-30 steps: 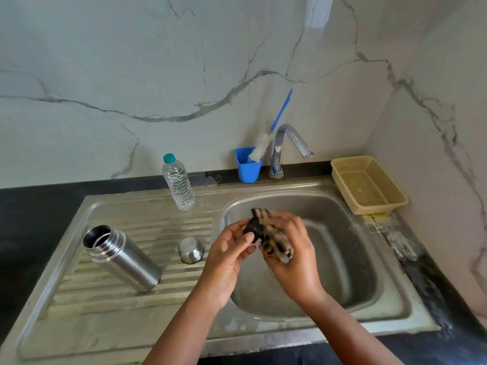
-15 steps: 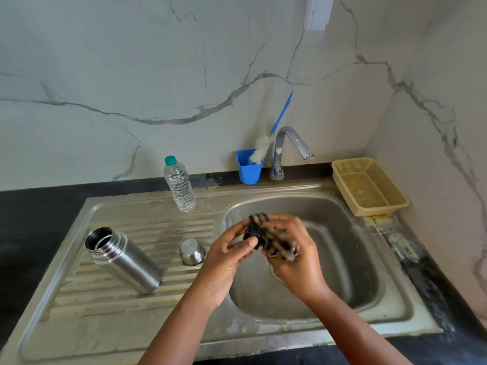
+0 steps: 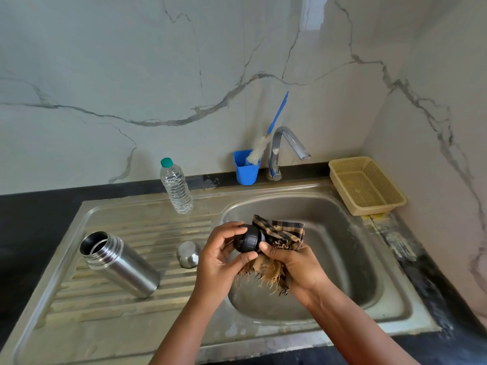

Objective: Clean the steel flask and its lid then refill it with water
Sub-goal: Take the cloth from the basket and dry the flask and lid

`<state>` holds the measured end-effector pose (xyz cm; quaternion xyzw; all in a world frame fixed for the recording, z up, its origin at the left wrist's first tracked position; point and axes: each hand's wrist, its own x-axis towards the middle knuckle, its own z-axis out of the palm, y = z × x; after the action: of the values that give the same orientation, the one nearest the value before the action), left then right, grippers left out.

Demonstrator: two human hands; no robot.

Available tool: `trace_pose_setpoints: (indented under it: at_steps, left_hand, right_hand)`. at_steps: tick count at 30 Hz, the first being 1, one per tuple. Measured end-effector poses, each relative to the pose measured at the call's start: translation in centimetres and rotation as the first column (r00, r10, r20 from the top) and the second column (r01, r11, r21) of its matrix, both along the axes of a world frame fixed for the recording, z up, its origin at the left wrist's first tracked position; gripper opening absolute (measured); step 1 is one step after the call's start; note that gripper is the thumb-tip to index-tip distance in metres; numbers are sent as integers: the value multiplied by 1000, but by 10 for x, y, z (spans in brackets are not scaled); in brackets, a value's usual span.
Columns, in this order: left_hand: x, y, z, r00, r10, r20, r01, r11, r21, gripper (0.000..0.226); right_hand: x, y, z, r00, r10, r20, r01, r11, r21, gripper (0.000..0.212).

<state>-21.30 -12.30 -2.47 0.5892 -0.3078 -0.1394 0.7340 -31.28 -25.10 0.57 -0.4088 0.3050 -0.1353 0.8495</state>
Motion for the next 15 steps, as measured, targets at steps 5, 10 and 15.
trace_pose_setpoints:
  at_steps: [5, 10, 15]
  left_hand:
    - [0, 5, -4, 826, 88, 557, -202, 968, 146, 44]
    - [-8, 0, 9, 762, 183, 621, -312, 944, 104, 46]
    - [-6, -3, 8, 822, 52, 566, -198, 960, 199, 54]
  right_hand:
    - [-2, 6, -2, 991, -99, -86, 93, 994, -62, 26]
    - [0, 5, -1, 984, -168, -58, 159, 978, -138, 38]
    - [-3, 4, 3, 1000, -8, -15, 9, 993, 117, 30]
